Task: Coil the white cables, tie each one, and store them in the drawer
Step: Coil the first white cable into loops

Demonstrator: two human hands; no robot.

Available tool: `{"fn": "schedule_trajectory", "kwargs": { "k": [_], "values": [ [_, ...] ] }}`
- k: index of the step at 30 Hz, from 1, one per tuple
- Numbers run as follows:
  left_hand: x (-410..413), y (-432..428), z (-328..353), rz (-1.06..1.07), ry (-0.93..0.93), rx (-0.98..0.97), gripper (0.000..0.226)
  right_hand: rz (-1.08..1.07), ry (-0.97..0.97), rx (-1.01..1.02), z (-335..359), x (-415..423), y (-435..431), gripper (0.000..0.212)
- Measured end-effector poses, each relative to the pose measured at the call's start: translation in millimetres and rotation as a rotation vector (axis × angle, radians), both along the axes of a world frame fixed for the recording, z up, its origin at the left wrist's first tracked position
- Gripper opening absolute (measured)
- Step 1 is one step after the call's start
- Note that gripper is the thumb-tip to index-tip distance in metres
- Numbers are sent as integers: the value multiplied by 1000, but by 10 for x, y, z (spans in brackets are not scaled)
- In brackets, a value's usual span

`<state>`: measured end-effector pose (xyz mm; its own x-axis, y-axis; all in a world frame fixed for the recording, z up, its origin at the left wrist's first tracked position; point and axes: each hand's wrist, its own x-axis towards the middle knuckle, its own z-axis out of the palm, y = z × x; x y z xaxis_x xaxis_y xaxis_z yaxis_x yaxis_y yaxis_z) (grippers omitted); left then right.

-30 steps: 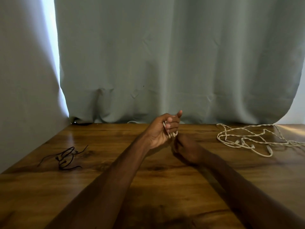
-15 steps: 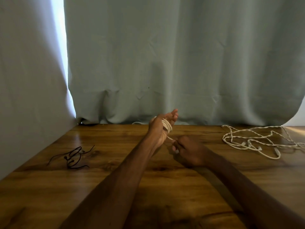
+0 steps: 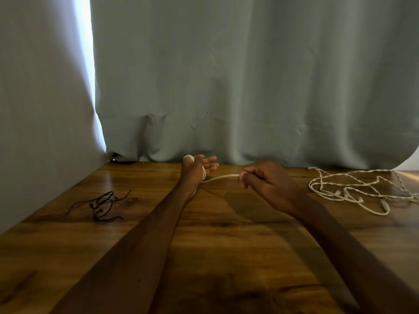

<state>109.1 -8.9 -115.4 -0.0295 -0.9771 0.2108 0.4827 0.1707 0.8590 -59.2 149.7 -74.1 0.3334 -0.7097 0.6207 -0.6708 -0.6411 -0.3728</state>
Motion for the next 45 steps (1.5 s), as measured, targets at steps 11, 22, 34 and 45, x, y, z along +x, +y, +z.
{"fn": "schedule_trajectory", "kwargs": {
  "k": [11, 22, 34, 45],
  "values": [
    [-374, 384, 22, -331, -584, -198, 40, -300, -172, -394, 38, -401, -127, 21],
    [-683, 873, 374, -1199, -408, -64, 59, -581, -220, -466, -36, -813, -250, 27],
    [-491, 668, 338, -715, 52, 71, 39, -280, 124, 312, -477, -115, -381, 17],
    [-492, 569, 311, -158, -193, 63, 38, -264, 440, -103, -331, 42, -255, 20]
  ]
}}
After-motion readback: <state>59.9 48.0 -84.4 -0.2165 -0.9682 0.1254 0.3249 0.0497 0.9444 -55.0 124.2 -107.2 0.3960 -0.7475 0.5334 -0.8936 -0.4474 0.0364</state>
